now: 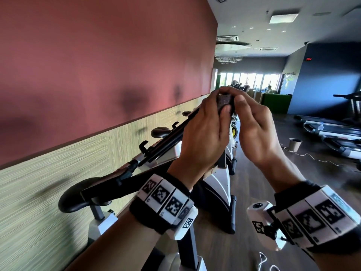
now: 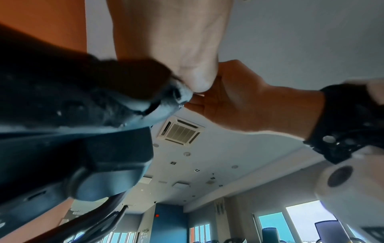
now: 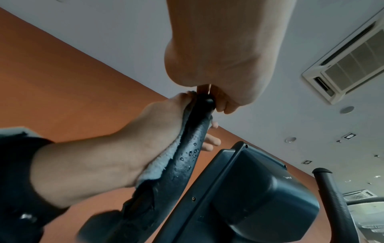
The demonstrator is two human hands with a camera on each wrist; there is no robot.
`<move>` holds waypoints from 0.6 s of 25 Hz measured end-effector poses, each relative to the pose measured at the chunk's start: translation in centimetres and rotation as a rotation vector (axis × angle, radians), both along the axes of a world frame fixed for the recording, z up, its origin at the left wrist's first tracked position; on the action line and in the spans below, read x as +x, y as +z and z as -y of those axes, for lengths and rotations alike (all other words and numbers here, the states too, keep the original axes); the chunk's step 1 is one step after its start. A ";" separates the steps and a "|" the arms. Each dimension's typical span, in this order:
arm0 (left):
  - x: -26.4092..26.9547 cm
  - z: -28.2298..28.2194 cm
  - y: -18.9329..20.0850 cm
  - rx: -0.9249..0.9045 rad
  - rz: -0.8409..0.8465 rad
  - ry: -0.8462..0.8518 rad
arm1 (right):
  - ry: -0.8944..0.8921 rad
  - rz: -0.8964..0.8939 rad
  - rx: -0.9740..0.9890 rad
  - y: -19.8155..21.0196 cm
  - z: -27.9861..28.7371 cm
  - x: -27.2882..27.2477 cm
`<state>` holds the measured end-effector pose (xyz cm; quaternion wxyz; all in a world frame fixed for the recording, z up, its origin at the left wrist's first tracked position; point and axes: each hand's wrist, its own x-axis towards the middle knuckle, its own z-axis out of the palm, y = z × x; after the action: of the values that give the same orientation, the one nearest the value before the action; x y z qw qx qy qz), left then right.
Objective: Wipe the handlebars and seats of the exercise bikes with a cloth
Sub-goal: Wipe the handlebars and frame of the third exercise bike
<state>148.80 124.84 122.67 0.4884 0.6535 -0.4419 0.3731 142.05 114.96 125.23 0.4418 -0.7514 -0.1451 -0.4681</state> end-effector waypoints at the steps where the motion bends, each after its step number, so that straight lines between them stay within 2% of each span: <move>1: 0.0 0.1 -0.1 -0.003 0.016 -0.006 | 0.014 -0.005 0.005 0.0 0.0 -0.1; 6: -0.2 -3.2 -3.5 0.113 -0.025 0.020 | -0.068 0.002 -0.046 -0.3 0.2 0.2; 10: 0.3 -0.8 -0.9 0.073 0.013 0.049 | -0.040 0.018 -0.063 -0.3 0.4 0.4; 12: 0.3 0.3 0.2 0.048 0.089 0.059 | -0.023 0.013 -0.090 -0.4 0.8 0.3; 15: -0.2 -0.7 -1.7 0.094 0.175 0.024 | -0.034 0.011 -0.102 -0.4 1.1 0.1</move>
<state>148.65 125.56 120.95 0.4124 0.6459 -0.4919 0.4133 142.16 113.85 124.82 0.3942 -0.7727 -0.1583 -0.4717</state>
